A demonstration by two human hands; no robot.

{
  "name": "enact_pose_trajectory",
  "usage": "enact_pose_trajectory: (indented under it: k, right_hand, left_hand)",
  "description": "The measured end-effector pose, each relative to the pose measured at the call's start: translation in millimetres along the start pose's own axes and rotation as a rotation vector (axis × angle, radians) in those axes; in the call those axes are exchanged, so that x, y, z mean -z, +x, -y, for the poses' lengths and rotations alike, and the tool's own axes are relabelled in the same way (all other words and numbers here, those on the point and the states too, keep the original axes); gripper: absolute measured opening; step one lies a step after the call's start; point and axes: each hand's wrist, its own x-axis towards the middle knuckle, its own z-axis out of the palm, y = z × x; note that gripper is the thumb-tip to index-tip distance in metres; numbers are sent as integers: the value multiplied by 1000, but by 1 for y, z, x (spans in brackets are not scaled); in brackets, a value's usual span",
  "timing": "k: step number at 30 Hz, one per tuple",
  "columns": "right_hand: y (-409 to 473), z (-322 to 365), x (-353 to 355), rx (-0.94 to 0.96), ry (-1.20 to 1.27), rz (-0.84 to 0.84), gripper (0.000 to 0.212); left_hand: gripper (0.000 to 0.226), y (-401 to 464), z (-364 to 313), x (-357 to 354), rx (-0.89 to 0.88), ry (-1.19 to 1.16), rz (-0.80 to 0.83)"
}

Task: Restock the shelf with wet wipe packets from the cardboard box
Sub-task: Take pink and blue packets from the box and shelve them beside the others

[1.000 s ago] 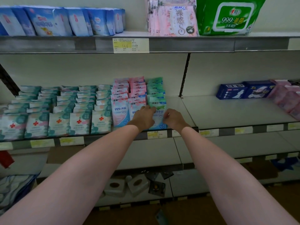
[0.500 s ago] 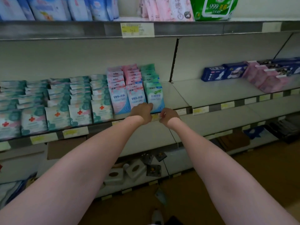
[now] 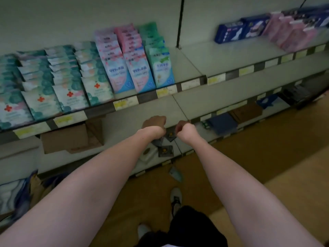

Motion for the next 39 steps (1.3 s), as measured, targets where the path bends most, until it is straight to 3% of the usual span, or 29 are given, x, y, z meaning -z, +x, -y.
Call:
enact_pose_trajectory:
  k: [5,6,9,12,15,24,39]
  right_hand:
    - [4,-78,-40,-159,82,54,7]
    - [5,-92,-48,-185,99,66,4]
    - [10,-149,-79,-366,170,151,19]
    - [21,-206,-114,-464,212,232,14]
    - [30,-255,-141,-501,240,219,24]
    - [59,-358,-228,-706,416,176,23]
    - [204,-526,-483,-823,538,72,37]
  left_hand:
    - [14,17,-16,-74,-58,34,143]
    - [16,19,-18,-88,-55,36,148]
    - [30,27,-32,-138,-33,55,231]
    - [28,43,-49,-189,-71,36,356]
    - [27,60,-66,-232,-119,2,419]
    - [22,124,-71,-367,-152,65,574]
    - [59,274,7,-692,-321,378,643]
